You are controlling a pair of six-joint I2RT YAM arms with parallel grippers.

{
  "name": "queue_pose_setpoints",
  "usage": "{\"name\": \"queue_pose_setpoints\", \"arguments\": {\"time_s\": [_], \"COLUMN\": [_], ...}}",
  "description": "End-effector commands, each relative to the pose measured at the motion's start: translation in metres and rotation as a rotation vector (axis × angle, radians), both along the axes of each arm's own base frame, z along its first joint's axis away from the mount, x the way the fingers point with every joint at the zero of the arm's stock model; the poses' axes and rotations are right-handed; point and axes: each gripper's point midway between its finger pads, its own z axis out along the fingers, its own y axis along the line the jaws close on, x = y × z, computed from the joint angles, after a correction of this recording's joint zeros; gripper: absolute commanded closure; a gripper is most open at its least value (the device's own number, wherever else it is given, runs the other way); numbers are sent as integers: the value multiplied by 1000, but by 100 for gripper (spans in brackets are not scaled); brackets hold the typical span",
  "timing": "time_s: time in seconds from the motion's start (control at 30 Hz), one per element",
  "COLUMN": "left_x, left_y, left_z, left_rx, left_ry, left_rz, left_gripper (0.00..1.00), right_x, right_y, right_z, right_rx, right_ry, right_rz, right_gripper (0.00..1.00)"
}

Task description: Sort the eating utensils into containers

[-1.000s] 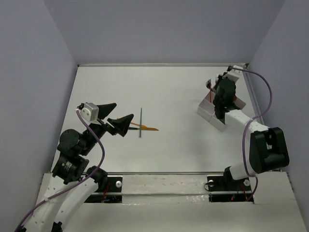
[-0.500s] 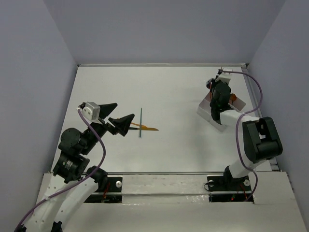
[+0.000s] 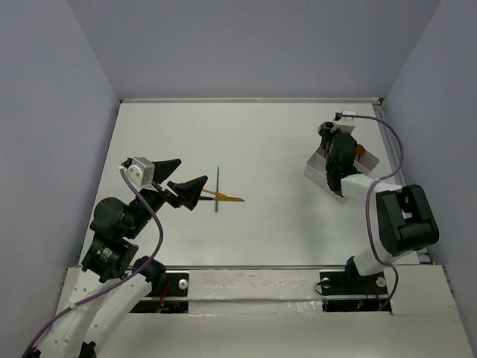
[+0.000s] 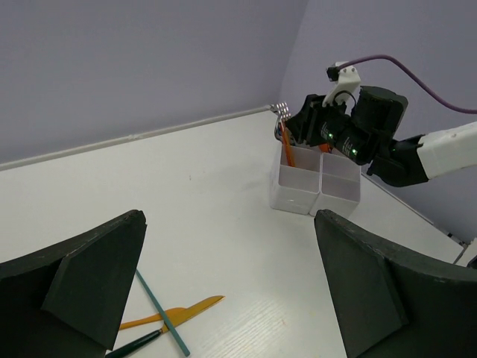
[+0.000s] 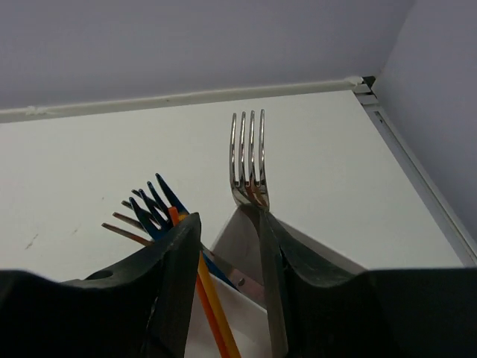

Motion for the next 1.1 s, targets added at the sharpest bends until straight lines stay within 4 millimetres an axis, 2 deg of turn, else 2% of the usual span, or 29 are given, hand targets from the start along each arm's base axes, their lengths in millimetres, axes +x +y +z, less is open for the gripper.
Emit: {"name": "queue_pose_setpoints", "arguments": {"time_s": [0.0, 0.03, 0.1, 0.23, 0.27, 0.33, 0.37, 0.4, 0.43, 0.5, 0.53, 0.57, 0.6, 0.7, 0.73, 0.77, 0.8, 0.87, 0.9, 0.93, 1.0, 1.03, 1.07], "left_x": [1, 1, 1, 3, 3, 3, 3, 3, 3, 4, 3, 3, 3, 3, 3, 3, 2, 1, 0, 0, -2, -2, -3], "left_y": [-2, -2, -2, -1, -1, -1, 0, 0, 0, 1, 1, 1, 1, 1, 0, 0, -2, -2, -3, -3, -3, -3, -3], "left_z": [8, 8, 8, 7, 7, 7, 7, 7, 7, 7, 7, 7, 7, 7, 7, 6, 6, 8, 7, 8, 10, 10, 11], "left_rx": [-18, -17, -18, -15, -16, -17, -16, -15, -15, -17, -18, -16, -18, -18, -19, -18, -20, -22, -22, -25, -28, -29, -31], "left_ry": [-32, -31, -32, -29, -26, -27, -28, -27, -27, -25, -27, -26, -27, -27, -26, -24, -23, -26, -26, -29, -34, -37, -41], "left_rz": [-9, -9, -8, -2, -2, -1, 3, 4, 4, 7, 8, 9, 9, 7, 5, 0, -8, -12, -19, -22, -24, -27, -30], "left_gripper": [1, 1, 1, 1, 1, 1, 1, 1, 1, 1, 1, 1, 1, 1, 1, 1, 1, 1, 1, 1, 1, 1, 1], "right_x": [-9, -10, -20, -38, -47, -54, -65, -70, -68, -77, -86, -83, -92, -91, -89, -94, -87, -92, -87, -88, -90, -88, -93], "right_y": [0, 1, 13, 61, 92, 125, 151, 168, 188, 217, 240, 258, 278, 313, 334, 335, 343, 361, 365, 370, 382, 384, 387], "right_z": [38, 38, 52, 64, 55, 50, 33, 24, 18, -3, -7, -13, -20, -43, -31, -53, -65, -73, -72, -85, -96, -90, -107], "right_rx": [56, 58, 111, 208, 217, 257, 256, 265, 304, 312, 346, 354, 370, 374, 387, 355, 346, 336, 343, 351, 359, 365, 331], "right_ry": [-90, -79, -91, -47, 14, 65, 150, 200, 236, 339, 363, 384, 416, 504, 494, 545, 582, 615, 612, 640, 666, 661, 701], "right_rz": [8, 13, 53, 170, 240, 288, 340, 375, 388, 421, 443, 448, 464, 462, 489, 472, 446, 455, 450, 447, 462, 467, 456], "right_gripper": [54, 51, 51, 51, 51, 51, 51, 51, 51, 51, 51, 50, 50, 49, 48, 48, 48, 48, 47, 47, 47, 47, 47]}}
